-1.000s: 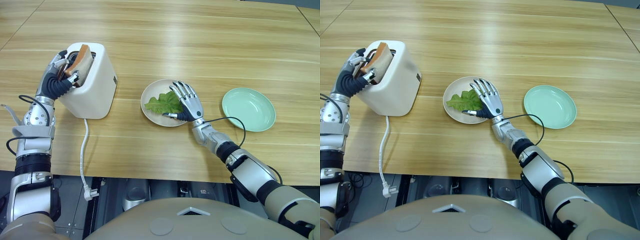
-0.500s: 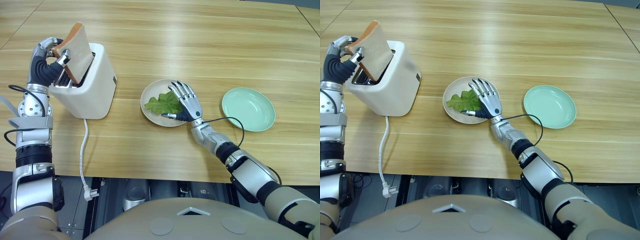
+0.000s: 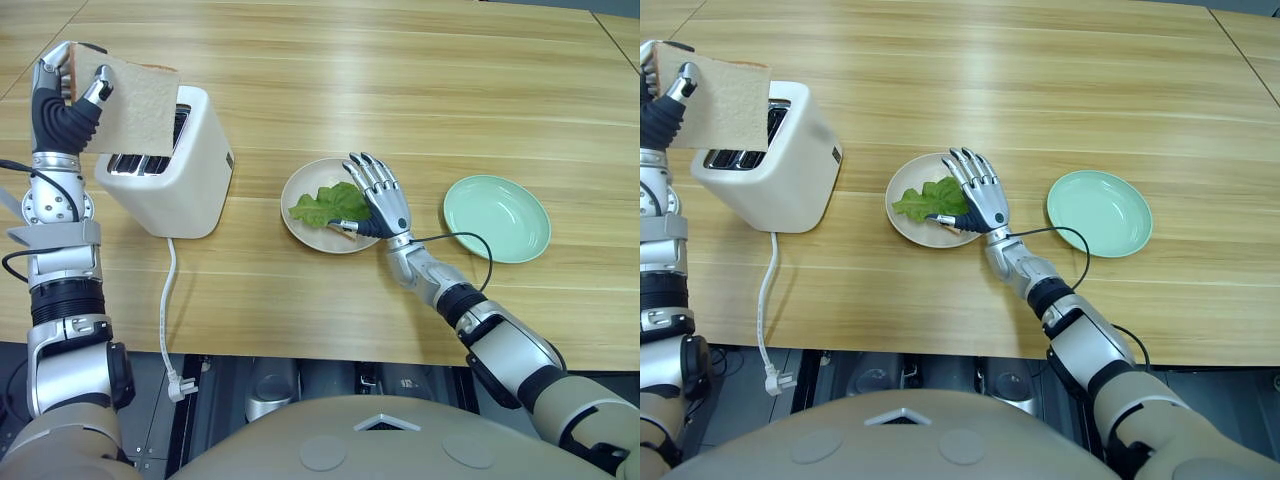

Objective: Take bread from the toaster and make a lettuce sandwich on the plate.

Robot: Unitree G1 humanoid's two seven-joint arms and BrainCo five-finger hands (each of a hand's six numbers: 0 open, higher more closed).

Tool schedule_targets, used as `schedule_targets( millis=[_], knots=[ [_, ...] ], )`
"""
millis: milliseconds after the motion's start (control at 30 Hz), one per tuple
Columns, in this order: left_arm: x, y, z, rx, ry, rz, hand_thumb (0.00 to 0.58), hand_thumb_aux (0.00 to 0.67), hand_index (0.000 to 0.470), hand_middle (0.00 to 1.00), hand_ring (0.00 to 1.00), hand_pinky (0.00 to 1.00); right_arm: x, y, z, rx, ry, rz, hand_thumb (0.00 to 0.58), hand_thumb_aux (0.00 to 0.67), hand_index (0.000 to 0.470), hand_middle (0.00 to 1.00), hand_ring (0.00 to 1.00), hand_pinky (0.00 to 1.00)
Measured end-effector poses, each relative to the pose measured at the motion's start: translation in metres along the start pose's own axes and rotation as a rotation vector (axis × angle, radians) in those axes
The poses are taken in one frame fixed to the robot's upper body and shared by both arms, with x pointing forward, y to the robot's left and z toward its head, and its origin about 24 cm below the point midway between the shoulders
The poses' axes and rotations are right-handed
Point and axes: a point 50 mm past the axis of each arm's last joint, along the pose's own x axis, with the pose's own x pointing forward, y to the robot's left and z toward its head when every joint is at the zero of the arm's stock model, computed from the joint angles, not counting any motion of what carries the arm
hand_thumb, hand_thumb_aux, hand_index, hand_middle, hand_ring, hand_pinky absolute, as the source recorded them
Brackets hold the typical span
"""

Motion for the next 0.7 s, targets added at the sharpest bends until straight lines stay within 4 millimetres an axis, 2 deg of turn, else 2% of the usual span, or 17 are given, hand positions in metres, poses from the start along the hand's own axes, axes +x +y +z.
schedule_targets(
  millis=[167, 300, 433, 533, 700],
  knots=[
    [0.003, -0.009, 0.008, -0.105, -0.033, -0.007, 0.580, 0.670, 0.460, 1.00, 1.00, 1.00, -0.001, -0.011, -0.009, 0.005, 0.031, -0.042, 0.000, 0.000, 0.000, 0.00, 0.00, 0.00],
    [0.011, -0.025, 0.020, -0.211, -0.075, -0.044, 0.580, 0.670, 0.460, 1.00, 1.00, 1.00, -0.003, -0.024, -0.018, 0.020, 0.063, -0.090, 0.000, 0.000, 0.000, 0.00, 0.00, 0.00],
    [0.019, -0.057, 0.036, -0.330, -0.117, -0.154, 0.580, 0.670, 0.460, 1.00, 1.00, 1.00, -0.007, -0.038, -0.029, 0.055, 0.118, -0.135, 0.000, 0.000, 0.000, 0.00, 0.00, 0.00],
    [0.022, -0.088, 0.047, -0.416, -0.133, -0.292, 0.580, 0.670, 0.460, 1.00, 1.00, 1.00, -0.014, -0.049, -0.039, 0.082, 0.157, -0.169, 0.000, 0.000, 0.000, 0.00, 0.00, 0.00],
    [0.020, -0.137, 0.045, -0.533, -0.065, -0.492, 0.580, 0.670, 0.460, 1.00, 1.00, 1.00, -0.024, -0.066, -0.048, 0.097, 0.198, -0.220, 0.000, 0.000, 0.000, 0.00, 0.00, 0.00]
  ],
)
